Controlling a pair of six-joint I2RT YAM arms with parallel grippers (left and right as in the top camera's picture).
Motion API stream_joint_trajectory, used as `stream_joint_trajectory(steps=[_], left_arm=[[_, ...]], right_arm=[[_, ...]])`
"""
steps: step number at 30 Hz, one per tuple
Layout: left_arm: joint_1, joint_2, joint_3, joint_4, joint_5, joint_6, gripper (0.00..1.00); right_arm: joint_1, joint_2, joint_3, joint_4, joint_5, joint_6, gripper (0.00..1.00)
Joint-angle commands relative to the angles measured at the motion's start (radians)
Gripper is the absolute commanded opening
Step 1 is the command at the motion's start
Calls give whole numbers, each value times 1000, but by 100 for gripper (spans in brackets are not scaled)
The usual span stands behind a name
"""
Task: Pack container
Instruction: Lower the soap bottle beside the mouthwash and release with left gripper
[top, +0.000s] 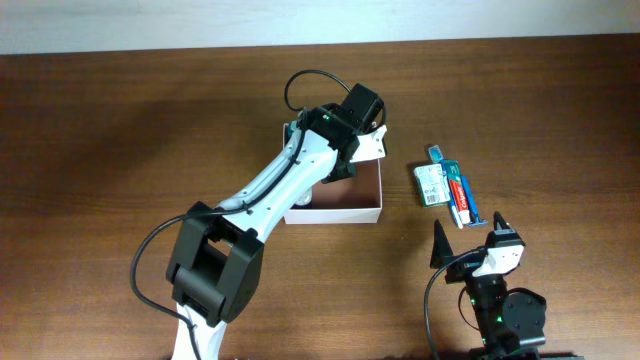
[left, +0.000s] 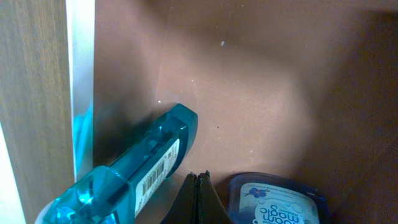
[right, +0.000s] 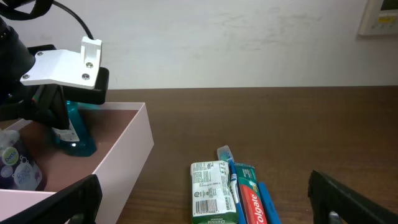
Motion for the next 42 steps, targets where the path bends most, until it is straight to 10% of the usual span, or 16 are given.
stream_joint_trajectory(steps=[1,42], left_arm=[[6,8,12,1,-13,68,0],[50,8,12,61,-12,118,0]], right_arm=[[-9,-3,-5,-5,-9,8,99],[-9,-3,-5,-5,-9,8,99]])
